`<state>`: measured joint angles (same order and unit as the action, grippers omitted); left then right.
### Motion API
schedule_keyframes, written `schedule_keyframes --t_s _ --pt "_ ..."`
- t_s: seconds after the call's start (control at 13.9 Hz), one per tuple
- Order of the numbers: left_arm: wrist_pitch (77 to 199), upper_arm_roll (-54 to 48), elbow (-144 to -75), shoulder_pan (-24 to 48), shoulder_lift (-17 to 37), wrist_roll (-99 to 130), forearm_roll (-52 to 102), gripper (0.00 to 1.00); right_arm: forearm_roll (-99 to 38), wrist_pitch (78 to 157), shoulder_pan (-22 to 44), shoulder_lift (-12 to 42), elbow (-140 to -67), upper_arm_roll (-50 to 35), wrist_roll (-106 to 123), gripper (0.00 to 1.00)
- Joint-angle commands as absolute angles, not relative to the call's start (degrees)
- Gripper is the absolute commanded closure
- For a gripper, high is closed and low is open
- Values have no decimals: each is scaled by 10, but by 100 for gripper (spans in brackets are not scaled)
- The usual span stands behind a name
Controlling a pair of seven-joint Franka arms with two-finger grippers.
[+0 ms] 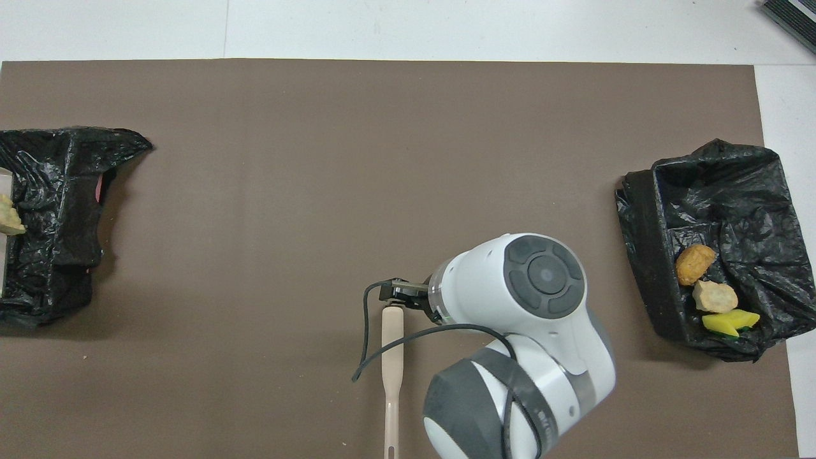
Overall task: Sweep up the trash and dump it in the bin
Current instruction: 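Tip the dustpan into the bag with the left gripper while the right gripper releases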
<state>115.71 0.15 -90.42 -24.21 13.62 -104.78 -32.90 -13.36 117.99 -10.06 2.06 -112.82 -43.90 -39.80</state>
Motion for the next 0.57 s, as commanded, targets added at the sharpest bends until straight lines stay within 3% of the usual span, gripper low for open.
schedule_keyframes --t_s 0.0,0.22,0.5 --pt "1165 6 -937 -210 116 -976 -410 100 -98 1126 -121 24 -1085 -446 -367 0" --pt "1161 6 -976 -176 90 -919 -514 100 -93 1108 -134 21 -1078 -446 -340 0" --pt "1157 6 -969 -184 64 -918 -537 100 -52 1069 -152 18 -1044 -445 -333 0"
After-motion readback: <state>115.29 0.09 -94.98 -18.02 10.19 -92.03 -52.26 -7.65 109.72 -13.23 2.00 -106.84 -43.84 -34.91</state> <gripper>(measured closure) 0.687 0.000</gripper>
